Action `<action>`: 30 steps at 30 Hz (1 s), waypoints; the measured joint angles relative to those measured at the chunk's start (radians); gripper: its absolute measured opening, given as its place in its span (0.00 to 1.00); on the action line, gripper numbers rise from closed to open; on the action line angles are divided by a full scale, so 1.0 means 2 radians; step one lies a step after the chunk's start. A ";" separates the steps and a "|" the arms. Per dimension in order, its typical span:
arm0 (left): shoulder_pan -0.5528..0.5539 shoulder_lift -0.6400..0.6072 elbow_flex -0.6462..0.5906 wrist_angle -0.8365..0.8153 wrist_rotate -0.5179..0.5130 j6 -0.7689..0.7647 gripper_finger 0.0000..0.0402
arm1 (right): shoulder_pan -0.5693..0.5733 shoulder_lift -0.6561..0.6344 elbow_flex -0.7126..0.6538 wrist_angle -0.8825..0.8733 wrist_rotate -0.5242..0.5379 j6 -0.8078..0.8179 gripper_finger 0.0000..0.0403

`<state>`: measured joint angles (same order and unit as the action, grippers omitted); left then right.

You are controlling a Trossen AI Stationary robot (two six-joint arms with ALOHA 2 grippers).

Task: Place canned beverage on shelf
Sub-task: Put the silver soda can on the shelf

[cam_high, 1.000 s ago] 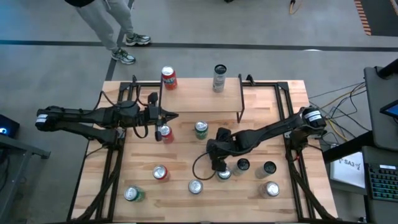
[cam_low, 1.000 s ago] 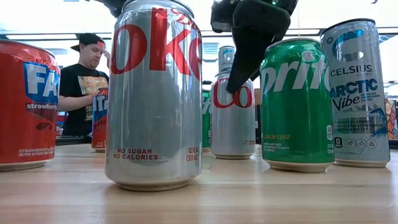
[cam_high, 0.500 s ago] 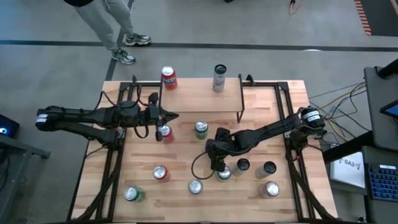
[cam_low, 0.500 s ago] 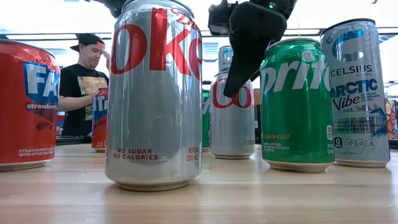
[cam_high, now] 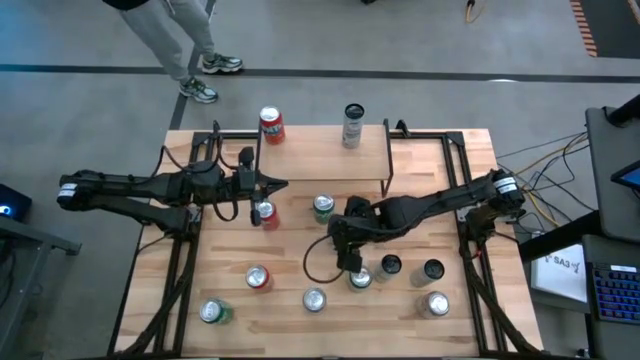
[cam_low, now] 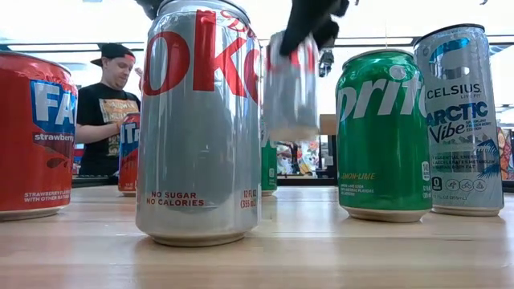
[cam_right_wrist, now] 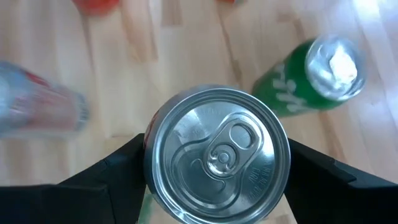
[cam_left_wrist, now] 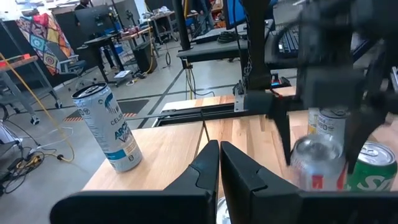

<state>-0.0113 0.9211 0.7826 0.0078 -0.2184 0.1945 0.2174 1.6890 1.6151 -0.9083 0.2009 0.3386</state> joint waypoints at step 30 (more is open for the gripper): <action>0.000 0.002 0.000 0.028 0.000 0.016 0.00 | -0.225 0.003 0.182 -0.049 -0.052 -0.144 0.71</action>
<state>-0.0113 0.9257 0.7826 0.0635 -0.2184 0.2268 -0.2320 1.6950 1.9793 -1.0068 0.0968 0.0511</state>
